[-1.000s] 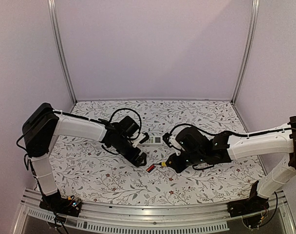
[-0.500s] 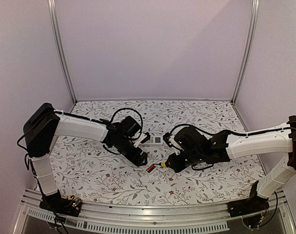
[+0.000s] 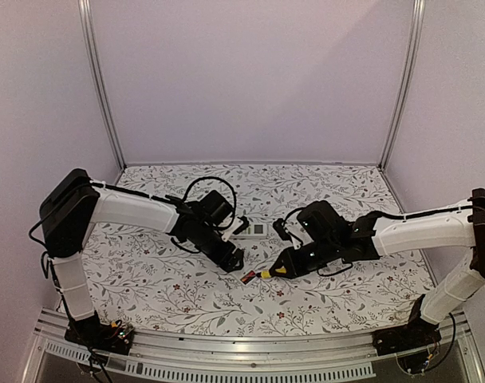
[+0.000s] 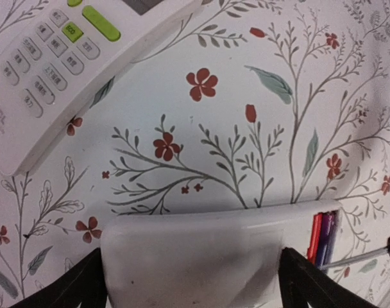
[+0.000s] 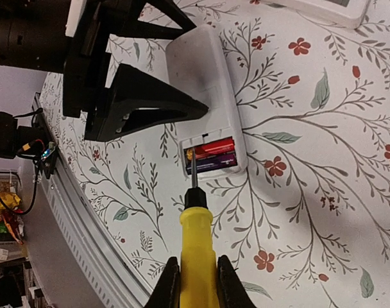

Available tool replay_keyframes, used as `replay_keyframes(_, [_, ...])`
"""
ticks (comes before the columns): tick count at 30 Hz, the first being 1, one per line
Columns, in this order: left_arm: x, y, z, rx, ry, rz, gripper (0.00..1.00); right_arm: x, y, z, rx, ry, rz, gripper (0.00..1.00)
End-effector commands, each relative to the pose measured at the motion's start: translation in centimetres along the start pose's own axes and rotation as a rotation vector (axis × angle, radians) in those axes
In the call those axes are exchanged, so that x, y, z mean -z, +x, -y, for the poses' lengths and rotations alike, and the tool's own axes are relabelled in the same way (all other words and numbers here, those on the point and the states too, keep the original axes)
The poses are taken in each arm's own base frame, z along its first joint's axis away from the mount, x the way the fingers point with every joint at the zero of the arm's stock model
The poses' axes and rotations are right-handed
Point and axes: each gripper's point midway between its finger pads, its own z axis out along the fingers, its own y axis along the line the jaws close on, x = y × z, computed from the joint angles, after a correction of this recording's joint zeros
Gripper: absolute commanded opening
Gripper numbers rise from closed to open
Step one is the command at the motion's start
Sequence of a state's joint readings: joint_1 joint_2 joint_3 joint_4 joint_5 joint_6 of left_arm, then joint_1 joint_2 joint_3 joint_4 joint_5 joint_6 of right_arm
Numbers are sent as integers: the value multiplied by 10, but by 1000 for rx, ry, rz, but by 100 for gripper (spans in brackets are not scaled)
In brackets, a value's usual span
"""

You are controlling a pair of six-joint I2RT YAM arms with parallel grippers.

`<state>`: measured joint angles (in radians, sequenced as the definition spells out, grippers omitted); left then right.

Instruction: Unload the batteries from the remote control

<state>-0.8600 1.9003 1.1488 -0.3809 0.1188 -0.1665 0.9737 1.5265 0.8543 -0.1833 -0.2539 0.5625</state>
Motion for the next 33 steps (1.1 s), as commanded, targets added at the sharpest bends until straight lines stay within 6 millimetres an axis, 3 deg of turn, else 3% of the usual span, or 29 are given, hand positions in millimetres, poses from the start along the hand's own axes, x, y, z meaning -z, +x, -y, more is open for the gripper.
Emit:
replay_keyframes(1, [-22,43,9,-60,-19,-147,90,8,4,-23,-65,-186,-29,0])
replay_keyframes(13, [-22,41,7,-66,-32,-146,89,35,-13,14,10,88,71,0])
replay_keyframes(33, [-20,39,7,-70,-39,-138,89,15,-6,11,114,185,8,0])
